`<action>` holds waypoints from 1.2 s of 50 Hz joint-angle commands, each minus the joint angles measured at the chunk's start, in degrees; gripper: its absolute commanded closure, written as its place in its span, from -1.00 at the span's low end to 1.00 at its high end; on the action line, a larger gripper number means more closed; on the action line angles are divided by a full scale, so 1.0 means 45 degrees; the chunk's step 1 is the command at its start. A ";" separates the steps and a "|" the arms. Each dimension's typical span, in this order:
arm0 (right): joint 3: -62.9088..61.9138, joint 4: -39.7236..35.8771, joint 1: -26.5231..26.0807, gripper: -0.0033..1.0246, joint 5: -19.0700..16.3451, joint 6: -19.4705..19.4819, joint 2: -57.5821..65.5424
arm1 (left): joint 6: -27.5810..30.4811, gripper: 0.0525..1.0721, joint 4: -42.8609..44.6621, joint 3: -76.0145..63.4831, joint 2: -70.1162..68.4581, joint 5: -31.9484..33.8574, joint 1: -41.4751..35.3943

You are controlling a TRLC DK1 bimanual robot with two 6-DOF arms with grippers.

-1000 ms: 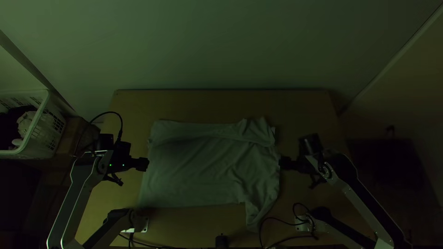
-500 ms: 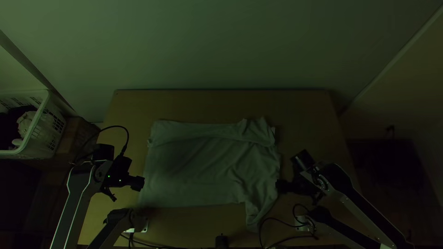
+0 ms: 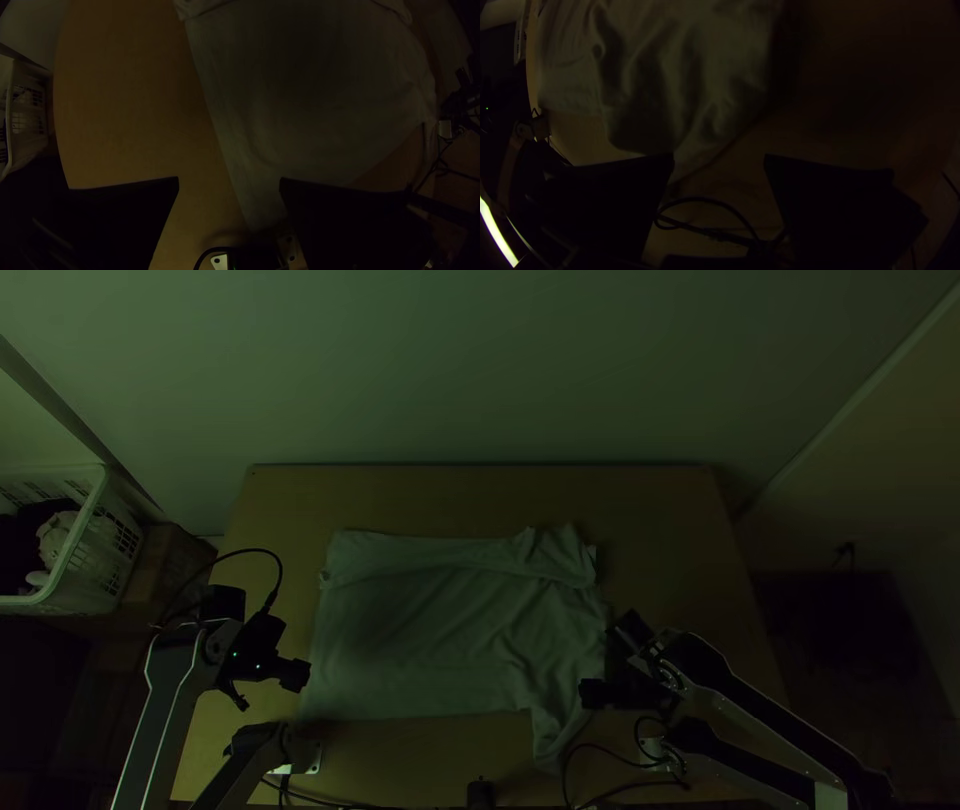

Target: Fold the t-shirt

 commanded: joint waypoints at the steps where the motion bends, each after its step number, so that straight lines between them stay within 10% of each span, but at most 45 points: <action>1: -0.0360 0.0570 0.0299 -0.40 -0.0140 0.0358 0.0461 | 0.0510 -0.90 -0.0271 -0.0302 0.0108 -0.0042 0.0081; 26: -0.0829 0.1585 0.1158 0.07 -0.0648 0.0143 0.2199 | 0.2092 -0.90 -0.0193 -0.0537 0.1104 -0.0061 0.0355; 33: -0.0731 0.1859 0.1119 0.95 -0.0609 -0.0267 0.2101 | 0.3127 -0.90 -0.0037 -0.0556 0.1631 -0.0081 0.0628; 60: -0.0829 0.2269 0.0768 0.94 -0.0609 -0.0306 0.2160 | 0.4670 -0.89 -0.0877 -0.0673 0.4268 -0.0628 -0.0407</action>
